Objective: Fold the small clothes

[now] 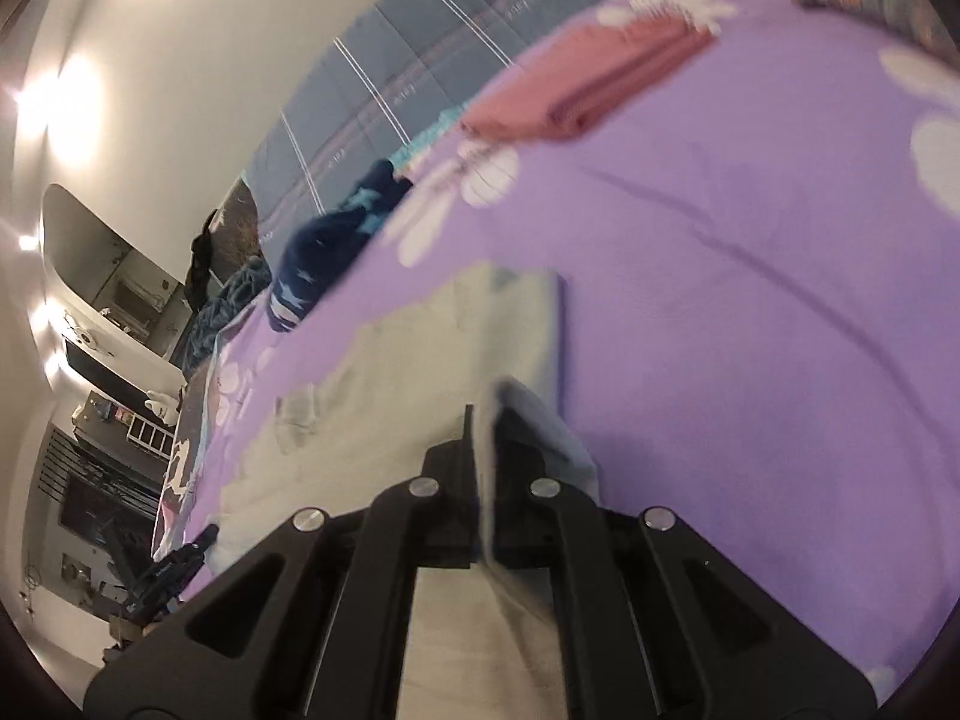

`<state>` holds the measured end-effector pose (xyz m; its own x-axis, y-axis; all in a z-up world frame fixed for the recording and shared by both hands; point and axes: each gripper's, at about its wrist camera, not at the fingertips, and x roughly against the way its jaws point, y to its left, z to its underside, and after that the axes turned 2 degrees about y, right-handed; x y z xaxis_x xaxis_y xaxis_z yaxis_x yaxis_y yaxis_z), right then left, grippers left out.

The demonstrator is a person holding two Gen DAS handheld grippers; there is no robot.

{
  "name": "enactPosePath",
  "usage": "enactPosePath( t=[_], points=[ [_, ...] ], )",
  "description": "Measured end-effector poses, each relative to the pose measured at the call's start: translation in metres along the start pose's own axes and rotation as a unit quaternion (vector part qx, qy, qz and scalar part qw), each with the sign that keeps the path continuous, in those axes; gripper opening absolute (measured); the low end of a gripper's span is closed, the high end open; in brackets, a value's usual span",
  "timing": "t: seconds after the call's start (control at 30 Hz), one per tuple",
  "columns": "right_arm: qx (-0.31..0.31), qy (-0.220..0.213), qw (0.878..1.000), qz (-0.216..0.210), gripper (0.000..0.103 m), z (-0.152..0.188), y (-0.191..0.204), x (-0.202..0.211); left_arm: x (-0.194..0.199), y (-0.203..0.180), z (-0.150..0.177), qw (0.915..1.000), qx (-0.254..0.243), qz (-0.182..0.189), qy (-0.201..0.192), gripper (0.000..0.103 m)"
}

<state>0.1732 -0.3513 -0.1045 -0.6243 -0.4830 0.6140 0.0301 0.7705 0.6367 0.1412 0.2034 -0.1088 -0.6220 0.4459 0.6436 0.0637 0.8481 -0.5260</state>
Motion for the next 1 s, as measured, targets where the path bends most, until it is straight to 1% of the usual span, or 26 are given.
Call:
enactPosePath(
  t=[0.03, 0.07, 0.1, 0.13, 0.17, 0.2, 0.27, 0.3, 0.37, 0.43, 0.47, 0.5, 0.53, 0.57, 0.6, 0.63, 0.7, 0.77, 0.8, 0.87, 0.93, 1.0],
  points=[
    [0.002, 0.001, 1.000, -0.003, 0.002, 0.001, -0.002, 0.000, 0.004, 0.005, 0.000, 0.9997, 0.013, 0.018, -0.005, 0.007],
    [0.005, 0.002, 1.000, -0.004, 0.002, 0.001, -0.002, 0.000, 0.007, 0.008, 0.000, 0.9995, 0.020, 0.025, -0.007, 0.011],
    [0.009, 0.004, 1.000, -0.003, 0.003, 0.000, -0.001, 0.000, 0.011, 0.009, 0.000, 0.9994, 0.021, 0.025, -0.009, 0.017],
    [0.013, 0.006, 1.000, -0.002, 0.005, -0.001, -0.001, 0.001, 0.014, 0.008, 0.001, 0.9995, 0.018, 0.025, -0.008, 0.020],
    [0.019, 0.006, 1.000, 0.001, 0.006, 0.000, 0.001, 0.003, 0.016, 0.005, 0.001, 0.9995, 0.015, 0.026, -0.007, 0.029],
    [0.022, 0.007, 1.000, 0.002, 0.010, 0.001, 0.004, 0.006, 0.019, 0.002, 0.002, 0.9996, 0.011, 0.026, -0.005, 0.036],
    [0.028, 0.011, 1.000, -0.001, 0.017, 0.006, 0.007, 0.013, 0.028, -0.008, 0.010, 0.9996, -0.009, 0.027, -0.002, 0.042],
    [0.032, 0.011, 0.999, 0.000, 0.019, 0.009, 0.008, 0.017, 0.032, -0.013, 0.014, 0.9994, -0.018, 0.030, 0.003, 0.042],
    [0.043, 0.012, 0.999, 0.009, 0.020, 0.018, 0.009, 0.028, 0.032, -0.021, 0.022, 0.9991, -0.028, 0.026, 0.017, 0.042],
    [0.050, 0.012, 0.999, 0.016, 0.020, 0.026, 0.009, 0.036, 0.035, -0.026, 0.032, 0.9987, -0.042, 0.005, 0.030, 0.041],
    [0.053, 0.012, 0.998, 0.018, 0.020, 0.030, 0.008, 0.040, 0.037, -0.027, 0.037, 0.9983, -0.049, -0.001, 0.032, 0.038],
    [0.057, 0.013, 0.998, 0.021, 0.018, 0.034, 0.008, 0.044, 0.041, -0.029, 0.041, 0.9978, -0.056, -0.006, 0.033, 0.032],
    [0.061, 0.013, 0.998, 0.025, 0.013, 0.037, 0.008, 0.046, 0.042, -0.028, 0.042, 0.9976, -0.059, -0.009, 0.035, 0.029],
    [0.065, 0.014, 0.997, 0.026, 0.007, 0.039, 0.008, 0.047, 0.042, -0.028, 0.043, 0.9974, -0.061, -0.013, 0.036, 0.020],
    [0.071, 0.014, 0.997, 0.027, 0.006, 0.040, 0.009, 0.048, 0.042, -0.028, 0.042, 0.9972, -0.062, -0.015, 0.039, 0.006],
    [0.075, 0.012, 0.997, 0.026, 0.006, 0.040, 0.012, 0.050, 0.041, -0.027, 0.041, 0.9973, -0.059, -0.011, 0.042, 0.005],
    [0.072, 0.003, 0.997, 0.008, 0.006, 0.036, 0.018, 0.055, 0.043, -0.028, 0.037, 0.9980, -0.051, -0.006, 0.037, 0.005],
    [0.066, -0.007, 0.998, -0.017, 0.005, 0.031, 0.024, 0.062, 0.051, -0.031, 0.030, 0.9989, -0.039, 0.012, 0.021, 0.005],
    [0.065, -0.015, 0.997, -0.033, 0.005, 0.026, 0.029, 0.069, 0.059, -0.032, 0.025, 0.9991, -0.032, 0.027, 0.009, 0.005],
    [0.066, -0.027, 0.996, -0.049, 0.005, 0.013, 0.037, 0.077, 0.070, -0.038, 0.016, 0.9986, -0.031, 0.042, -0.009, 0.005],
    [0.059, -0.036, 0.996, -0.057, 0.005, -0.011, 0.045, 0.079, 0.081, -0.045, -0.003, 0.9978, -0.041, 0.038, -0.034, 0.005],
    [0.046, -0.036, 0.997, -0.056, 0.005, -0.041, 0.052, 0.071, 0.085, -0.051, -0.022, 0.9970, -0.046, 0.030, -0.054, 0.005]
  ],
)
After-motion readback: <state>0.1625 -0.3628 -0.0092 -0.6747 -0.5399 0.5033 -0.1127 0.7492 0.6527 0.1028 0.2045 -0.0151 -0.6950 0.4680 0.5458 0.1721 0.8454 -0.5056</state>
